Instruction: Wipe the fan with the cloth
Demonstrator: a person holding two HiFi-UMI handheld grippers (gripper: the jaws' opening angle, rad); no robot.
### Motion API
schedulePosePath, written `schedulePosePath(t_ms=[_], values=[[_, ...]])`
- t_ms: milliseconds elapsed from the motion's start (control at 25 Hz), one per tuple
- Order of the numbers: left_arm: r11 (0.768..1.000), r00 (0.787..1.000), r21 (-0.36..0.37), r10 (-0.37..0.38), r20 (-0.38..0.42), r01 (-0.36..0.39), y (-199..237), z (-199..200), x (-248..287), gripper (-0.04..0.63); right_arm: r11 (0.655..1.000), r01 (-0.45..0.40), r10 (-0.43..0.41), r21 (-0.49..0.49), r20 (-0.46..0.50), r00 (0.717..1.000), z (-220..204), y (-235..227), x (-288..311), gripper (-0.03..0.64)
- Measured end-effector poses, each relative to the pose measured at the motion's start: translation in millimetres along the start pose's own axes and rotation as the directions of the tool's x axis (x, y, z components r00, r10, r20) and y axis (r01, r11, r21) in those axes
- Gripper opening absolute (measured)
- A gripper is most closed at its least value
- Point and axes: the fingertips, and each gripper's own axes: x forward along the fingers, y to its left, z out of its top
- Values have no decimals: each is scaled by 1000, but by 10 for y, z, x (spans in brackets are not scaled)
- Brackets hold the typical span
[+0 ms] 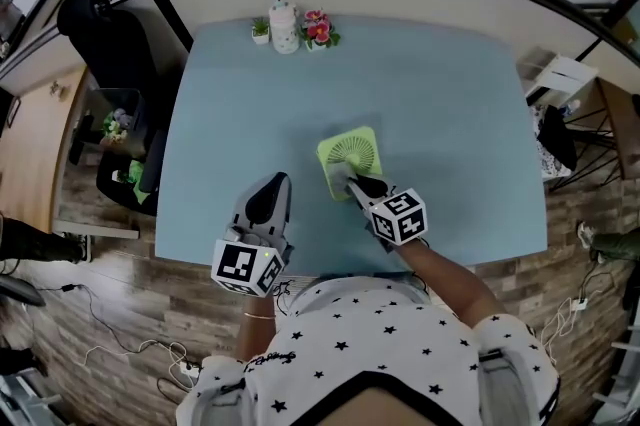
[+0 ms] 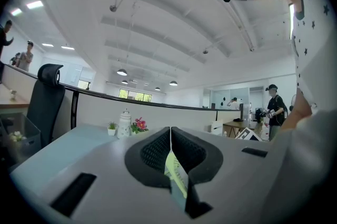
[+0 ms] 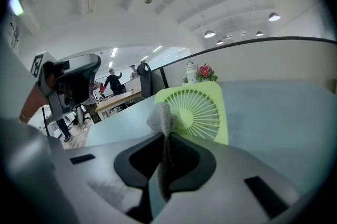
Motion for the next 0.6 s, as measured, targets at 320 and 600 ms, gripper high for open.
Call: schedulePosePath(t_ms=[320,600], values=[[1000,1000,4,-26,-5,26,-76,0,109,32,994,94,-95,48,26,995,22,-424,-218,30],[999,999,6,-34,-8,34,-104,1,171,32,977,183,-187,111,28,982,-42,-806,-372,29]])
